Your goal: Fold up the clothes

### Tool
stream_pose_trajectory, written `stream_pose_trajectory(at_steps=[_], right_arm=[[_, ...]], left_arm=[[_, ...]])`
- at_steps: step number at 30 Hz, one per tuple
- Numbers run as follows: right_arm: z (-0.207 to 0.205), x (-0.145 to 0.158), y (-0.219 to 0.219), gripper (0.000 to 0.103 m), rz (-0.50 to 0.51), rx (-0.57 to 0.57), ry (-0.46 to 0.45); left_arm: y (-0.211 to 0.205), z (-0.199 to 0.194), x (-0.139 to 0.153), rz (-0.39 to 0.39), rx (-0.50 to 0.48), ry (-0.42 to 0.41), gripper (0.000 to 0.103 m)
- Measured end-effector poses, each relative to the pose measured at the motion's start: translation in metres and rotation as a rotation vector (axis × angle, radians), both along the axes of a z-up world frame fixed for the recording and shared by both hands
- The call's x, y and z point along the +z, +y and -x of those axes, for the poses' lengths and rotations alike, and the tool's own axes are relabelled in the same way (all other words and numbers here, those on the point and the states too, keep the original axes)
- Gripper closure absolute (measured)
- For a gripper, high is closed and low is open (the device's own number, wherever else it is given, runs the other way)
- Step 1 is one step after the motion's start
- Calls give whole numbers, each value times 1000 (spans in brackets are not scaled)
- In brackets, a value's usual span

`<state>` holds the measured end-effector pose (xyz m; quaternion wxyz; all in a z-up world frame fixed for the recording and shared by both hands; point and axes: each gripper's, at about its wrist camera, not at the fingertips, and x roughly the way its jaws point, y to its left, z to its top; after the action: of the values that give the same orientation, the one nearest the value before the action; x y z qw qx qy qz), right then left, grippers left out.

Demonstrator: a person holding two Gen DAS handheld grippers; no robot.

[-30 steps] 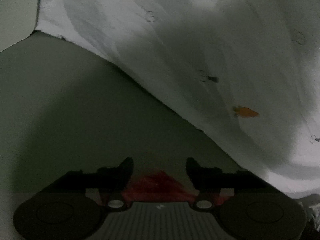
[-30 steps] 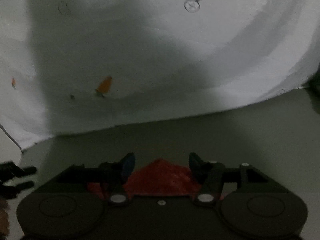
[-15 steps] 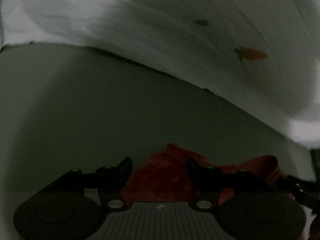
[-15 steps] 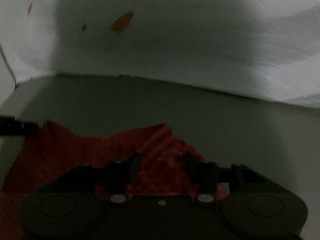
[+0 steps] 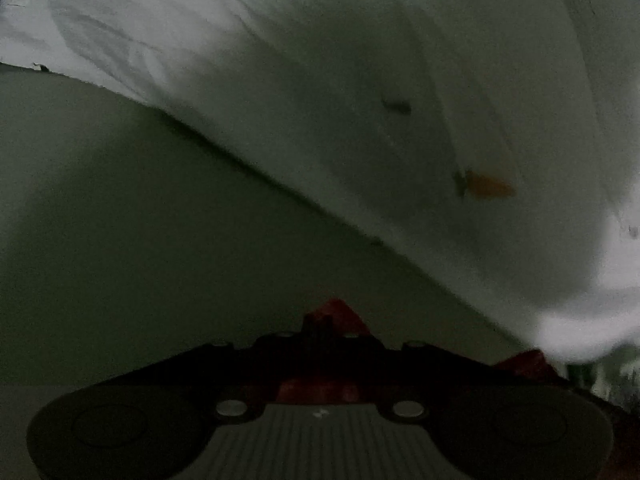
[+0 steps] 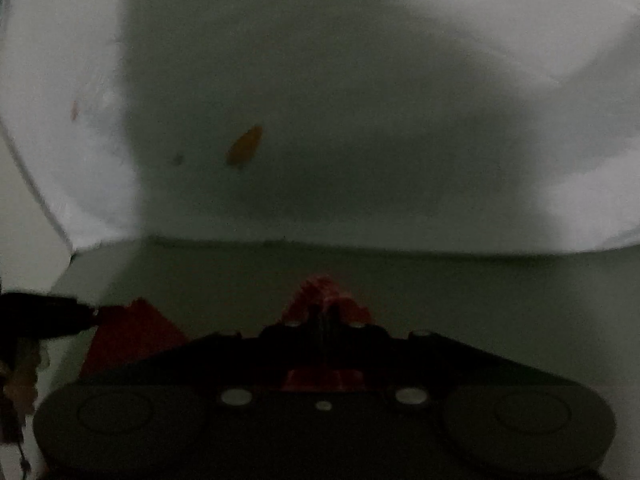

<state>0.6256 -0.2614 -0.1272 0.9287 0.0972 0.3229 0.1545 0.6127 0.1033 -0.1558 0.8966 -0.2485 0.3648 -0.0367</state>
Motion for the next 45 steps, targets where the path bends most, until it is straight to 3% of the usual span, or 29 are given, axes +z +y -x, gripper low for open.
stream_pose_trajectory(at_steps=[3, 5, 6, 8, 9, 15, 20, 25, 27, 28, 29, 33, 35, 37, 38, 42, 45], right_arm=[[-28, -12, -1, 96, 16, -57, 22], [-39, -17, 5, 82, 107, -95, 70], [-34, -15, 5, 80, 146, -104, 64], [-11, -8, -7, 62, 169, -116, 31], [3, -5, -15, 61, 173, -127, 21], [102, -10, -90, 60, 196, -281, 146], [186, -25, -132, 51, 169, -420, 267], [227, -46, -144, 53, 121, -436, 322], [229, -44, -143, 65, 163, -417, 298], [229, -44, -142, 87, 183, -407, 286], [228, -42, -143, 101, 177, -419, 269], [225, -31, -150, 101, 192, -535, 210], [232, -22, -146, 93, 243, -581, 208], [243, -13, -133, 82, 209, -604, 187], [254, -8, -126, 79, 142, -593, 173], [295, -12, -93, 78, -212, -488, 178], [320, -24, -58, 78, -389, -406, 219]], left_arm=[[3, -22, -6, -27, 80, 23, 95], [3, -30, -4, -50, 112, 47, 92], [4, -28, 2, -67, 113, 32, 85], [4, -12, 12, -99, 107, -11, 70], [5, -2, 16, -112, 109, -22, 64], [25, 73, 12, -118, 159, 99, 62], [30, 151, 5, -163, 194, 200, 53], [23, 197, 1, -195, 202, 239, 47], [21, 205, 0, -198, 190, 241, 45], [21, 208, -1, -195, 183, 237, 45], [22, 210, -1, -190, 179, 235, 43], [27, 223, -6, -171, 160, 238, 42], [30, 227, -7, -160, 135, 243, 42], [33, 228, -10, -152, 97, 251, 42], [35, 228, -13, -148, 72, 252, 42], [40, 226, -21, -132, -20, 247, 42], [41, 224, -22, -120, -89, 241, 43]])
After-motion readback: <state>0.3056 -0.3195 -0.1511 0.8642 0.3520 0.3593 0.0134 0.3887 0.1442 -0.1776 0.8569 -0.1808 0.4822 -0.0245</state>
